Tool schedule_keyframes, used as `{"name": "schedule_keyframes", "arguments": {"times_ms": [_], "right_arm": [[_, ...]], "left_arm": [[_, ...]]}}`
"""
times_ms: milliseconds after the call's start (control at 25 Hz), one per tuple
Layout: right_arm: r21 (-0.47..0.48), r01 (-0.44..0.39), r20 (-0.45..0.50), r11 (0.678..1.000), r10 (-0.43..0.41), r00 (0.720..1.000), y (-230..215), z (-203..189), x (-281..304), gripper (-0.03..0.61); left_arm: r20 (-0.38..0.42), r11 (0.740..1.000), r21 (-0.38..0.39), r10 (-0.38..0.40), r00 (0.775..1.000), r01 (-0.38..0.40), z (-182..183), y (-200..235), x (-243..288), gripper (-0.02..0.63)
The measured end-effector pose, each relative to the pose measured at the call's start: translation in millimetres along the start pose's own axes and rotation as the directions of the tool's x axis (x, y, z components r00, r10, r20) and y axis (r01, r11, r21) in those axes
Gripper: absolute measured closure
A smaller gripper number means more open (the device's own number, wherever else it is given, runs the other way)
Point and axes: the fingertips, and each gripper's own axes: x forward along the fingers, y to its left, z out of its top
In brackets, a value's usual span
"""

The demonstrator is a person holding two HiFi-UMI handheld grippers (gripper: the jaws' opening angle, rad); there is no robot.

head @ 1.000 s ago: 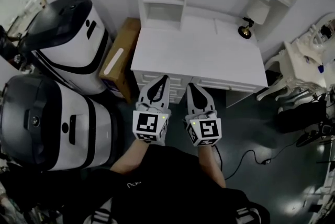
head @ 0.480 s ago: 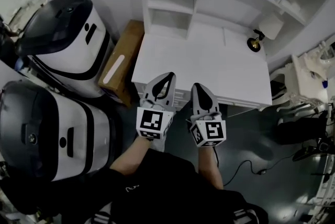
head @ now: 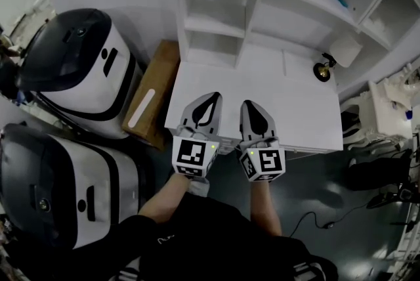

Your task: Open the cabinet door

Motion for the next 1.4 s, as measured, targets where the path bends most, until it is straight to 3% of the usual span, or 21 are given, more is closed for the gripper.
{"name": "schedule_keyframes", "arguments": {"times_ms": [240, 560, 840, 1080, 1400], "right_arm": [[-0.035, 0.011, 0.025, 0.999, -0.010, 1.000, -18, 16, 48, 0.557], [-0.083, 0.024, 0.047, 0.996, -0.021, 0.999, -37, 33, 103, 0.558], [-0.083, 0.062, 0.053, 0.995, -0.058, 0.997, -53, 35, 125, 0.557], [-0.065, 0.023, 0.104, 0.998, -0.016, 0.994, -62, 57, 145, 0.557], [-0.122, -0.034, 0.172, 0.992, 0.054, 0.984, -79, 97, 170, 0.548]], "left_arm": [[-0.009, 1.000, 0.002, -0.003, 1.000, 0.003, -4, 25, 38, 0.603], [0.060, 0.997, -0.036, -0.062, 0.996, 0.065, 12, 46, 91, 0.603], [0.089, 0.993, -0.085, -0.068, 0.994, 0.076, 11, 64, 110, 0.603], [0.083, 0.990, -0.120, -0.061, 0.995, 0.070, 12, 71, 122, 0.603], [0.097, 0.993, -0.088, -0.066, 0.993, 0.075, 12, 61, 139, 0.603]]}}
